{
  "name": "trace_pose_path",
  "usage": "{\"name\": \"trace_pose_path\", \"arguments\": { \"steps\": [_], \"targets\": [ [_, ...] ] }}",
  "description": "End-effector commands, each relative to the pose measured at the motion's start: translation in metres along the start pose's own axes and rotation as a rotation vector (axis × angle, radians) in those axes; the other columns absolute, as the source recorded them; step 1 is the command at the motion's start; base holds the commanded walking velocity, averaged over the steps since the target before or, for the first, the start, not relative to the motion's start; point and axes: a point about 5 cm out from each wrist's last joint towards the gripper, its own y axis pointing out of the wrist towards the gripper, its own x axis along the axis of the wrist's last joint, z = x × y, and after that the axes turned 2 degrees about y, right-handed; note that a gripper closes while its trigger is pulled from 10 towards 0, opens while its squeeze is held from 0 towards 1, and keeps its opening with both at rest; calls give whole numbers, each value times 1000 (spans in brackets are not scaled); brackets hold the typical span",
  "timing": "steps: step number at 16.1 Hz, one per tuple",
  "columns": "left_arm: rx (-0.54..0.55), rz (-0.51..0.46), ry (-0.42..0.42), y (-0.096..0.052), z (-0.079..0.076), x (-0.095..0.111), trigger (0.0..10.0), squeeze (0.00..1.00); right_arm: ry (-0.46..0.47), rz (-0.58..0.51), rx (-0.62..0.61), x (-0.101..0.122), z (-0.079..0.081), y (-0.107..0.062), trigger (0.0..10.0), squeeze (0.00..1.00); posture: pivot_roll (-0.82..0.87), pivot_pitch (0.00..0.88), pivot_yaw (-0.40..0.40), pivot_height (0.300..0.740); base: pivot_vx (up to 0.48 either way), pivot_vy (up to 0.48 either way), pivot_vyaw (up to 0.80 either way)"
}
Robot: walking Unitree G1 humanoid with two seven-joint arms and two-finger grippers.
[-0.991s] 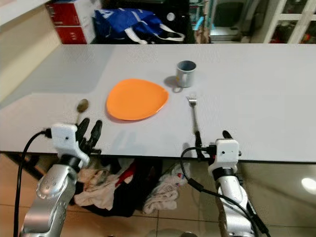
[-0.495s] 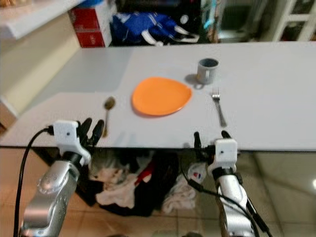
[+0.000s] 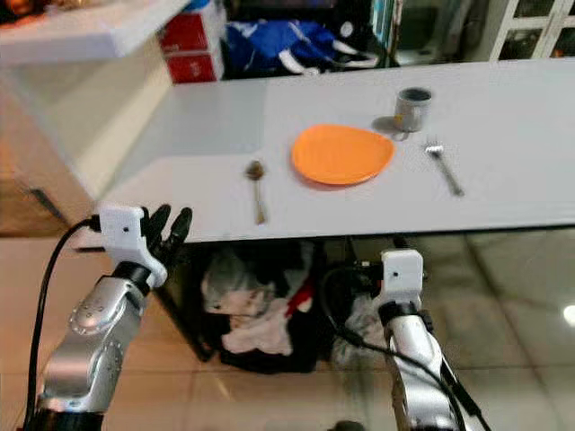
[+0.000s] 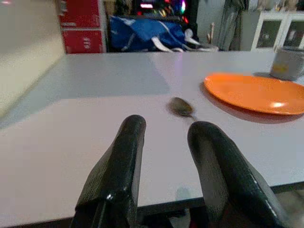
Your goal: Setting the table
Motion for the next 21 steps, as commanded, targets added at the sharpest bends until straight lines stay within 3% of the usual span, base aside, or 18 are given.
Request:
{"name": "trace_pose_path", "arguments": {
  "steps": [1, 10, 13, 16, 21],
  "targets": [
    [40, 34, 13, -4, 11, -6, 10000, 0, 10, -6, 34, 2, 11, 4, 10000, 0, -140, 0, 89, 722, 0, 480, 0],
    [77, 46, 20, -6, 13, -9, 10000, 0, 20, 8, 71, 0, 17, 5, 10000, 0, -127, 0, 81, 722, 0, 480, 0],
    [57, -38, 102, -11, 15, -5, 10000, 0, 49, -39, 30, 6, 12, 3, 10000, 0, -136, 0, 90, 722, 0, 480, 0],
    [71, 12, 136, -15, 24, -18, 10000, 0, 37, -61, 25, 11, 12, 6, 10000, 0, -143, 0, 92, 722, 0, 480, 0],
    [79, 11, 110, -10, 22, -16, 10000, 0, 12, -166, 14, 34, 14, 13, 10000, 0, -140, 0, 94, 722, 0, 192, 0]
  ]
}}
